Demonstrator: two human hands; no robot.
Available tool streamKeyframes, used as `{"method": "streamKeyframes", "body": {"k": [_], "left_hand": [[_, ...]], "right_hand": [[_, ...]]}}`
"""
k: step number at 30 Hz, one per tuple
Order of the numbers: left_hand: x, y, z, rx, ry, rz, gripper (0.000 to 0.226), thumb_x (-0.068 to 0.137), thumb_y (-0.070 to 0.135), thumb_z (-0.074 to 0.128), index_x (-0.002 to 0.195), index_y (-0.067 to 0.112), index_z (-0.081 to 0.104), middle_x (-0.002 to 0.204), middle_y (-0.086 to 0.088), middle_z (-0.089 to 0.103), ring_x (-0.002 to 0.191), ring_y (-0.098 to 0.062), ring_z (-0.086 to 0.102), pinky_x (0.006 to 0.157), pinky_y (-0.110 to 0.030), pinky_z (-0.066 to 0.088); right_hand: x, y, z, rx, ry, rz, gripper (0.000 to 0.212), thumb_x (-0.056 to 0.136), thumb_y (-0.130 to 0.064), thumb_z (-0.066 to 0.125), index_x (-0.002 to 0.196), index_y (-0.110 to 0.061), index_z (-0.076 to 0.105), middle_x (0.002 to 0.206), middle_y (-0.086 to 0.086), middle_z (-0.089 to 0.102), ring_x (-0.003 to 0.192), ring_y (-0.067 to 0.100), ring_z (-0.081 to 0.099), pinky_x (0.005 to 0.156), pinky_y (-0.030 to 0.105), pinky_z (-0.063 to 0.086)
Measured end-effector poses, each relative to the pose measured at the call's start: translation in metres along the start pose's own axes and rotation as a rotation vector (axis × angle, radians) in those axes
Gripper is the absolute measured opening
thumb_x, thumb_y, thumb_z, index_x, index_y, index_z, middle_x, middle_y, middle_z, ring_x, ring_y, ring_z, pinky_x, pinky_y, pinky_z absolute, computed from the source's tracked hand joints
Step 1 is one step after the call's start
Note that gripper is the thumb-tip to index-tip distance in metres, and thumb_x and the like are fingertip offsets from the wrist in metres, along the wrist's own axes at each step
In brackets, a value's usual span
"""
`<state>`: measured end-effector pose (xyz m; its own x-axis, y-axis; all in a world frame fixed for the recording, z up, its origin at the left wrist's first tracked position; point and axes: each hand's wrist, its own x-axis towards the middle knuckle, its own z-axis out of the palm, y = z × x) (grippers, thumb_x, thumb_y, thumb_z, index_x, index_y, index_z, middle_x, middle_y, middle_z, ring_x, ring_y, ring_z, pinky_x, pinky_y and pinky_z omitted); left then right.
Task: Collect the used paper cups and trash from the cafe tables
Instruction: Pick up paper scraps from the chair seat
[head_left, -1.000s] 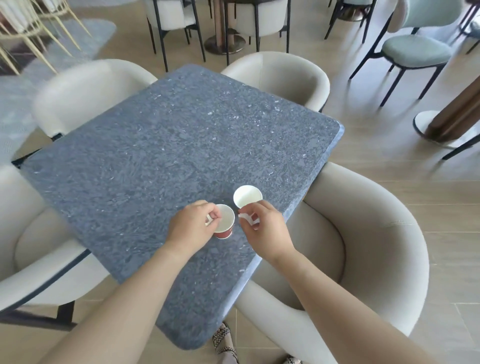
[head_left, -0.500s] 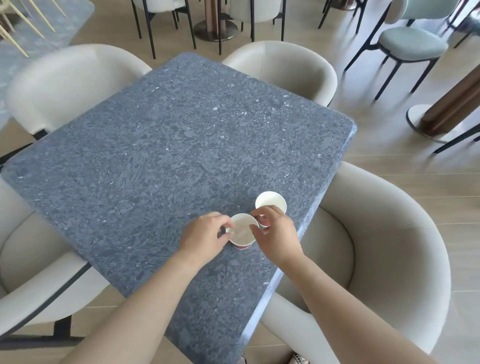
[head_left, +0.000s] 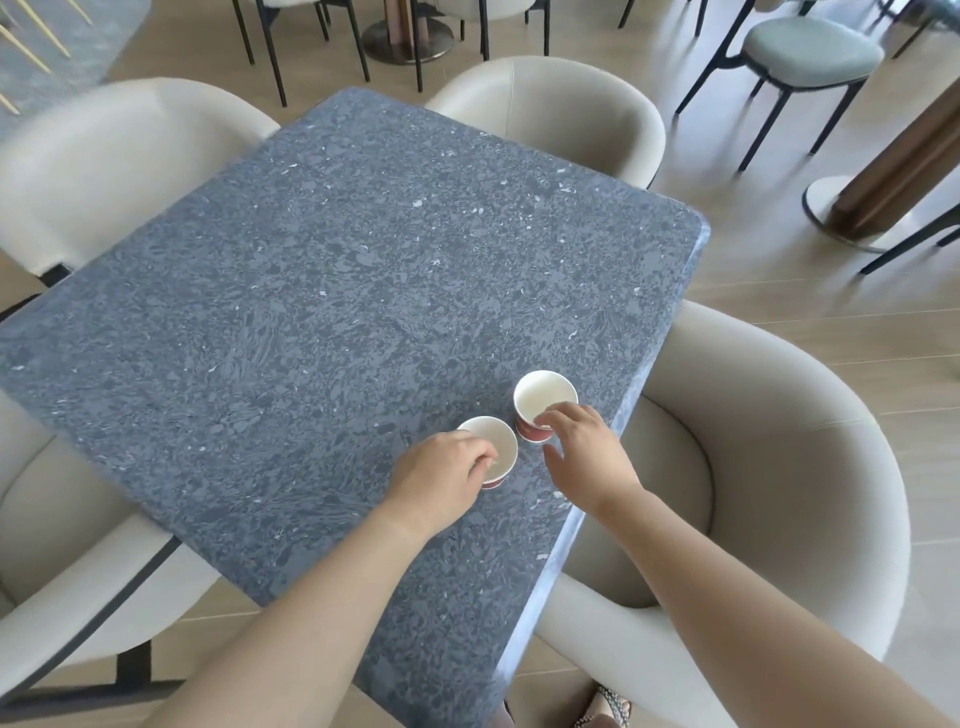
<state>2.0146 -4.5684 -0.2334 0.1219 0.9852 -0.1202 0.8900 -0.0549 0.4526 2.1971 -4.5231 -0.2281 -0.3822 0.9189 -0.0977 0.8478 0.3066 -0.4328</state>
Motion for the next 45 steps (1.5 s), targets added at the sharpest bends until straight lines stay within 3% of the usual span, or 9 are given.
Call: {"method": "streamKeyframes", "body": {"k": [8, 14, 17, 21, 24, 28, 32, 39, 45], "left_hand": [[0.0, 0.003, -0.011, -0.017, -0.003, -0.054, 0.007, 0.083, 0.037, 0.061, 0.077, 0.032, 0.059, 0.084, 0.016, 0.056, 0.078, -0.007, 0.053, 0.057, -0.023, 0.033], [-0.001, 0.003, -0.011, 0.004, 0.021, -0.001, 0.02, 0.091, 0.028, 0.046, 0.101, 0.03, 0.064, 0.101, 0.013, 0.063, 0.09, -0.012, 0.059, 0.064, -0.026, 0.044], [-0.005, 0.002, -0.01, 0.01, -0.038, 0.059, 0.018, 0.088, 0.041, 0.049, 0.095, 0.033, 0.063, 0.099, 0.015, 0.062, 0.093, -0.009, 0.057, 0.063, -0.024, 0.041], [-0.007, 0.002, -0.005, 0.07, -0.143, 0.124, 0.033, 0.077, 0.06, 0.057, 0.098, 0.034, 0.061, 0.103, 0.016, 0.062, 0.1, -0.006, 0.052, 0.073, -0.027, 0.044], [-0.007, 0.002, -0.002, 0.113, -0.141, 0.13, 0.02, 0.083, 0.043, 0.058, 0.1, 0.032, 0.062, 0.105, 0.014, 0.062, 0.104, -0.011, 0.054, 0.076, -0.028, 0.045], [-0.017, -0.003, -0.003, 0.076, -0.082, 0.109, 0.013, 0.087, 0.029, 0.055, 0.096, 0.028, 0.064, 0.098, 0.011, 0.064, 0.097, -0.014, 0.056, 0.068, -0.028, 0.045], [-0.033, -0.014, -0.01, 0.092, -0.034, 0.076, 0.012, 0.087, 0.027, 0.054, 0.092, 0.026, 0.065, 0.093, 0.01, 0.064, 0.093, -0.014, 0.056, 0.063, -0.027, 0.043], [-0.057, -0.026, -0.015, 0.112, -0.004, -0.006, 0.012, 0.086, 0.025, 0.056, 0.091, 0.026, 0.066, 0.094, 0.01, 0.065, 0.093, -0.014, 0.056, 0.068, -0.029, 0.046], [-0.077, -0.032, -0.016, 0.095, 0.02, -0.082, 0.011, 0.086, 0.024, 0.057, 0.091, 0.026, 0.066, 0.093, 0.01, 0.064, 0.093, -0.014, 0.056, 0.067, -0.028, 0.046]], "right_hand": [[0.003, -0.001, 0.001, 0.023, 0.021, 0.04, 0.032, 0.084, -0.004, 0.05, 0.115, -0.011, 0.058, 0.119, 0.005, 0.056, 0.106, 0.026, 0.048, 0.086, 0.03, 0.039], [0.001, -0.003, 0.002, 0.02, 0.037, 0.031, 0.027, 0.086, -0.005, 0.049, 0.11, -0.011, 0.06, 0.114, 0.006, 0.058, 0.103, 0.027, 0.05, 0.08, 0.028, 0.039], [0.0, -0.001, 0.002, 0.016, 0.031, 0.022, 0.025, 0.087, -0.005, 0.049, 0.107, -0.011, 0.062, 0.11, 0.006, 0.06, 0.101, 0.027, 0.051, 0.08, 0.029, 0.04], [0.0, 0.004, 0.001, 0.018, 0.018, 0.037, 0.021, 0.088, -0.007, 0.05, 0.103, -0.01, 0.063, 0.106, 0.007, 0.059, 0.1, 0.027, 0.05, 0.078, 0.032, 0.041], [-0.002, 0.004, 0.0, 0.022, 0.026, 0.041, 0.018, 0.086, -0.007, 0.051, 0.1, -0.009, 0.064, 0.103, 0.008, 0.06, 0.098, 0.027, 0.05, 0.073, 0.032, 0.04], [-0.013, -0.002, 0.004, 0.036, 0.019, 0.01, 0.017, 0.086, -0.008, 0.052, 0.098, -0.011, 0.063, 0.102, 0.006, 0.059, 0.097, 0.027, 0.05, 0.071, 0.031, 0.041], [-0.027, -0.013, 0.011, 0.074, 0.028, -0.049, 0.016, 0.084, -0.005, 0.054, 0.096, -0.009, 0.064, 0.102, 0.007, 0.06, 0.093, 0.029, 0.05, 0.075, 0.033, 0.041], [-0.042, -0.033, 0.02, 0.083, -0.042, -0.105, 0.018, 0.086, -0.006, 0.052, 0.097, -0.011, 0.064, 0.105, 0.005, 0.057, 0.097, 0.028, 0.047, 0.079, 0.039, 0.045], [-0.05, -0.041, 0.027, 0.05, -0.102, -0.16, 0.024, 0.085, -0.007, 0.049, 0.103, -0.013, 0.063, 0.109, 0.002, 0.055, 0.101, 0.024, 0.046, 0.079, 0.03, 0.043]]}}
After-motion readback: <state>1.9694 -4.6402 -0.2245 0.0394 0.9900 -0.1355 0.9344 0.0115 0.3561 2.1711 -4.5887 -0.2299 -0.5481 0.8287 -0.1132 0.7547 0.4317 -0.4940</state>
